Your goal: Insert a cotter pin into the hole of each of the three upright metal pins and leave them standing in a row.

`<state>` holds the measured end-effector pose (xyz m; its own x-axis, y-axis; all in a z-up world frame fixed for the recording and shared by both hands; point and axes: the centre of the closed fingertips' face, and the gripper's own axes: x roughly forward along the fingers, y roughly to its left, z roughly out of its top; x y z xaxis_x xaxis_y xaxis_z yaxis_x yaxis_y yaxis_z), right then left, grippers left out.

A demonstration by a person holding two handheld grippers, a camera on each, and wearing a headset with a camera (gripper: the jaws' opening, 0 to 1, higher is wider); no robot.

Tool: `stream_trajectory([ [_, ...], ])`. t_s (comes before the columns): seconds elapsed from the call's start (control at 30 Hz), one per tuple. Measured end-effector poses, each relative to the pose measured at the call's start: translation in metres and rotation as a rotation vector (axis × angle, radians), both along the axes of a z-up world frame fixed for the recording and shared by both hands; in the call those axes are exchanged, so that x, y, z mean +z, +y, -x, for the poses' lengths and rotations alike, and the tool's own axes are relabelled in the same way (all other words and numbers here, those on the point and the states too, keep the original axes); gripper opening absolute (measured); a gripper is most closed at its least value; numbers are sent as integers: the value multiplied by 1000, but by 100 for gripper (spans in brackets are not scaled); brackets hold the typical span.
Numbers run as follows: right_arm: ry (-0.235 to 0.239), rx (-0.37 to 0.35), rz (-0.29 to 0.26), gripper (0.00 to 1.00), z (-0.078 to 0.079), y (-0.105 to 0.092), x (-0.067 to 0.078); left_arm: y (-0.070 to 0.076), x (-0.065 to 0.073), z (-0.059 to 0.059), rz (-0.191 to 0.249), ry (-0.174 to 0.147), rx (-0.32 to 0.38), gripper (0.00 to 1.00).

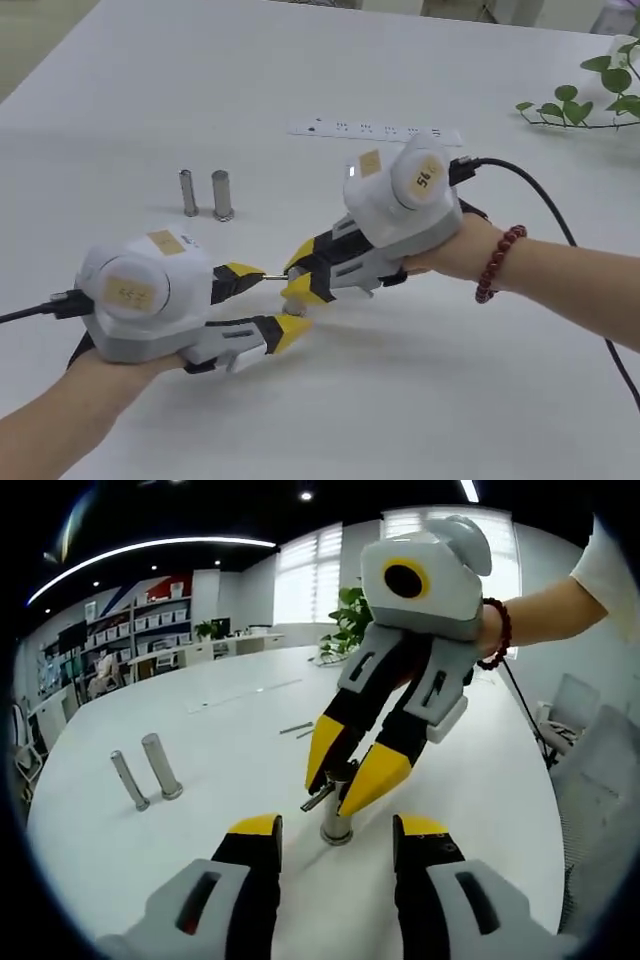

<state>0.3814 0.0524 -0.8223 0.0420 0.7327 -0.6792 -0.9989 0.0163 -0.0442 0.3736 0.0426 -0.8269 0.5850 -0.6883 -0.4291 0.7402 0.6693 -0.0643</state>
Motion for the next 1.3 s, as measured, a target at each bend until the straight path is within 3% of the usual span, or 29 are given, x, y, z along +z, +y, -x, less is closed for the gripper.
stream_trajectory([
  [0.2, 20, -28, -5, 13, -1, -1, 0, 3, 2, 3, 10, -5, 7, 47],
  [0.7, 21, -17, 0, 13, 3, -2, 4, 5, 13, 10, 27, -29, -1, 59],
  [1.3, -1, -102, 47, 13, -7, -55, 4, 8, 24, 20, 66, -22, 25, 73],
])
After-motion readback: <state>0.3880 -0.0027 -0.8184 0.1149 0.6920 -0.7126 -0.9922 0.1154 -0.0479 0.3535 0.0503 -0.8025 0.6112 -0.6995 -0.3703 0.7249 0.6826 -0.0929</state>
